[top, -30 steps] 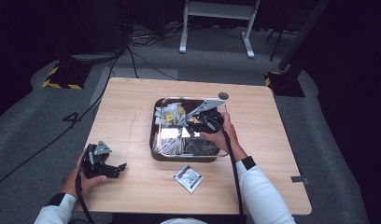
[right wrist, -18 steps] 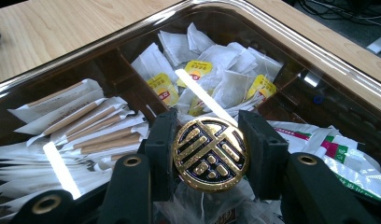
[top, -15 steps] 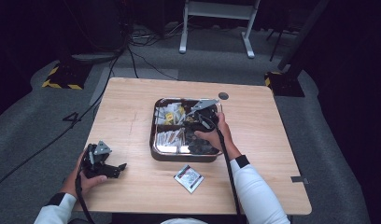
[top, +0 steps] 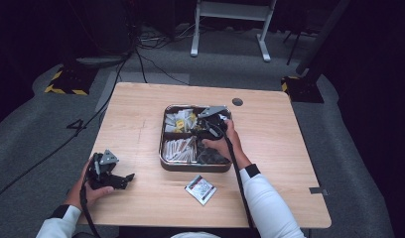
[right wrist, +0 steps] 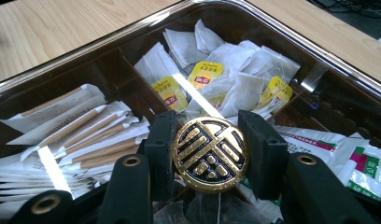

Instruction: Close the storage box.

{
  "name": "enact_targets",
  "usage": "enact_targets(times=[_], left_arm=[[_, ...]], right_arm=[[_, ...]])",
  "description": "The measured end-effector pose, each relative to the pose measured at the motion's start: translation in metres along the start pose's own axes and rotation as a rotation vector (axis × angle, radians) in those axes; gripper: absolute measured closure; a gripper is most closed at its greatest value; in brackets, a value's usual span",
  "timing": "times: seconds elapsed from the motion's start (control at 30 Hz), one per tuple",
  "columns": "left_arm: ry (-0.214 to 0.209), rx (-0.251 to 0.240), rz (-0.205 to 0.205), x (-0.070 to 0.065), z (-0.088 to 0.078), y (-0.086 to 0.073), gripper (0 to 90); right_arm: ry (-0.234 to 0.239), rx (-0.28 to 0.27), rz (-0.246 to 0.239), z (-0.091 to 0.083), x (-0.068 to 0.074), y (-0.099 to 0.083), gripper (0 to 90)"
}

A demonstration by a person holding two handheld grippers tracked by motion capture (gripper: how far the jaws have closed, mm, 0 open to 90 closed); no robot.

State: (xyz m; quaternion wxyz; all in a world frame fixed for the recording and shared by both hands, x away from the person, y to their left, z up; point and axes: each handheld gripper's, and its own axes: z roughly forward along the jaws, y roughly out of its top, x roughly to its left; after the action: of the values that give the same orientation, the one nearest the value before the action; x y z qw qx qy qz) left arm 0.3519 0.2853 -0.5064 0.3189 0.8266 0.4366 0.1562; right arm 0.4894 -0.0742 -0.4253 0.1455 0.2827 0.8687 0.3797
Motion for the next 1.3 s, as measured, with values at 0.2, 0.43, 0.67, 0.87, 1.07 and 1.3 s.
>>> enact_targets(times=[0.2,0.43,0.67,0.87,1.07,1.3], left_arm=[[-0.001,0.000,-0.002,0.000,0.000,0.000,0.5],[-0.001,0.000,-0.002,0.000,0.000,0.000,0.5],[0.000,0.000,0.000,0.000,0.000,0.000,0.5],[-0.001,-0.001,-0.003,0.000,0.000,0.000,0.5],[0.000,0.000,0.000,0.000,0.000,0.000,0.5],[-0.001,-0.001,-0.003,0.000,0.000,0.000,0.5]], right_arm=[[-0.008,0.008,0.006,0.005,-0.002,0.000,59.0],[-0.004,0.013,0.022,0.011,-0.007,-0.002,59.0],[-0.003,0.020,0.014,0.015,-0.008,-0.002,58.9],[0.011,0.024,0.005,0.016,-0.010,-0.001,58.8],[0.009,0.027,0.008,0.015,-0.009,-0.001,58.5],[0.023,-0.005,0.005,0.006,-0.011,-0.002,51.7]])
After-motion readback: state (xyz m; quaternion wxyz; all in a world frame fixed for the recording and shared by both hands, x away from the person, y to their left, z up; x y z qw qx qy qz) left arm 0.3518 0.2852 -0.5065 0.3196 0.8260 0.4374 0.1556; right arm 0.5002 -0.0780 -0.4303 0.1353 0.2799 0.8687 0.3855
